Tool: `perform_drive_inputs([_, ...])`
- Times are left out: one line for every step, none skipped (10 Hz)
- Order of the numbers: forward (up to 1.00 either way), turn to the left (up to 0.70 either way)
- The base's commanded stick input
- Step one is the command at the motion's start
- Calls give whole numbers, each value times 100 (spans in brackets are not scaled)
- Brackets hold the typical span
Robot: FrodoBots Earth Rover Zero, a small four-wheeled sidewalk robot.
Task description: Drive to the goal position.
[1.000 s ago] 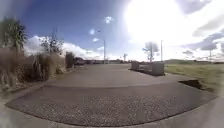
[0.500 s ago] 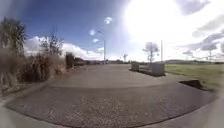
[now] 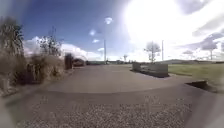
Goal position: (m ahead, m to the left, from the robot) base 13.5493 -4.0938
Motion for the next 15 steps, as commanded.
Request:
perform_drive_inputs([100,0])
perform_drive_inputs([100,0])
perform_drive_inputs([100,0])
perform_drive_inputs([100,0])
perform_drive_inputs([100,0])
perform_drive_inputs([100,0])
perform_drive_inputs([100,0])
perform_drive_inputs([100,0])
perform_drive_inputs([100,0])
perform_drive_inputs([100,0])
perform_drive_inputs([100,0])
perform_drive_inputs([100,0])
perform_drive_inputs([100,0])
perform_drive_inputs([100,0])
perform_drive_inputs([100,0])
